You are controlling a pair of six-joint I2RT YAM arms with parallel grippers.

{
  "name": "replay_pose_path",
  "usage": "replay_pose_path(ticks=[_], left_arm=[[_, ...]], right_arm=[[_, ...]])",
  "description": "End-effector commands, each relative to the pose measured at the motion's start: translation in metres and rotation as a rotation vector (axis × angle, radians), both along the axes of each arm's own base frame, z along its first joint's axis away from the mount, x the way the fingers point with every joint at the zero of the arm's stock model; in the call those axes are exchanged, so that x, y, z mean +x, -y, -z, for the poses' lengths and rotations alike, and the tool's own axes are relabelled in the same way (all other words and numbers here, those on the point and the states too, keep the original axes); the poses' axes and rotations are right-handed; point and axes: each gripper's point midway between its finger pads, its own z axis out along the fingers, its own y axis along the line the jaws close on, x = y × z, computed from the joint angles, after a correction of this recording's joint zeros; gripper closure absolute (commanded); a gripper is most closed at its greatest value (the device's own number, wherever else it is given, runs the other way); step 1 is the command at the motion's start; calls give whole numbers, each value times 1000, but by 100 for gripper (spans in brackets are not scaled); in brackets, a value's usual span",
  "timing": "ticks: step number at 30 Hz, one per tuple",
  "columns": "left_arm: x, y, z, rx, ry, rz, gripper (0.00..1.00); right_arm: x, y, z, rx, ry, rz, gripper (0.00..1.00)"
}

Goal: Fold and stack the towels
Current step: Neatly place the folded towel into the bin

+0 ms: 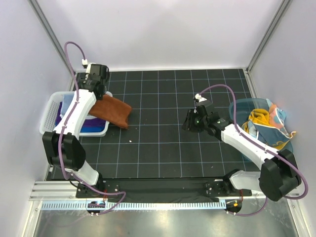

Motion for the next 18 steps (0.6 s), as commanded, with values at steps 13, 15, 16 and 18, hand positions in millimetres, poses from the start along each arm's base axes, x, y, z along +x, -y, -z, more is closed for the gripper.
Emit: replay_pose_path(ticks=[13, 15, 16, 18], left_arm=[[23, -59, -45, 58, 197, -82, 100], [23, -63, -47, 58, 212, -93, 100], [24, -65, -46, 61, 214, -98, 100], [25, -67, -48, 62, 228, -102, 100]], right_arm=[[17, -22, -24, 45, 49, -50, 62], [19, -25, -27, 50, 54, -57, 63], [19, -27, -28, 53, 55, -59, 62], [20, -31, -31, 57, 58, -66, 63]])
